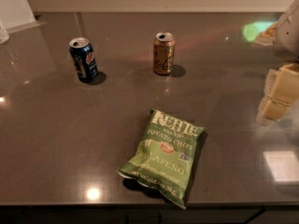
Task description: Move orange can near green jalapeno chip bag
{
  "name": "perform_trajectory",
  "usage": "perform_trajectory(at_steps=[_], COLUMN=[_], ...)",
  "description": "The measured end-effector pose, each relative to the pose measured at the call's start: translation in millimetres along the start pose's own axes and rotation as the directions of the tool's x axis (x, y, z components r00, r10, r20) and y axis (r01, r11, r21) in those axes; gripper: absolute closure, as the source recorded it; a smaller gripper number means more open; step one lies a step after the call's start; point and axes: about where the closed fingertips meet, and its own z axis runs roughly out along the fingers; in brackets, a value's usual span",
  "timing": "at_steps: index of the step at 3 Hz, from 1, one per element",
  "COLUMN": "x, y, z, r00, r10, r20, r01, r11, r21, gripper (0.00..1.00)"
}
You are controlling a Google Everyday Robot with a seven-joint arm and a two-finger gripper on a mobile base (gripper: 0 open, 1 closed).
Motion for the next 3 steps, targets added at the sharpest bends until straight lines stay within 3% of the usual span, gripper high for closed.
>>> perform_trajectory(at_steps=[1, 3], x=[-0.3, -27.5], y=[-0.2, -32.8], z=[-0.4, 15.5], r00=[1.000, 0.995], r10=[0.000, 0.028], r20=[0.001, 0.098], r01=[0.000, -0.030], r11=[1.0000, 0.9994], r21=[0.002, 0.017], gripper=[0.00, 0.00])
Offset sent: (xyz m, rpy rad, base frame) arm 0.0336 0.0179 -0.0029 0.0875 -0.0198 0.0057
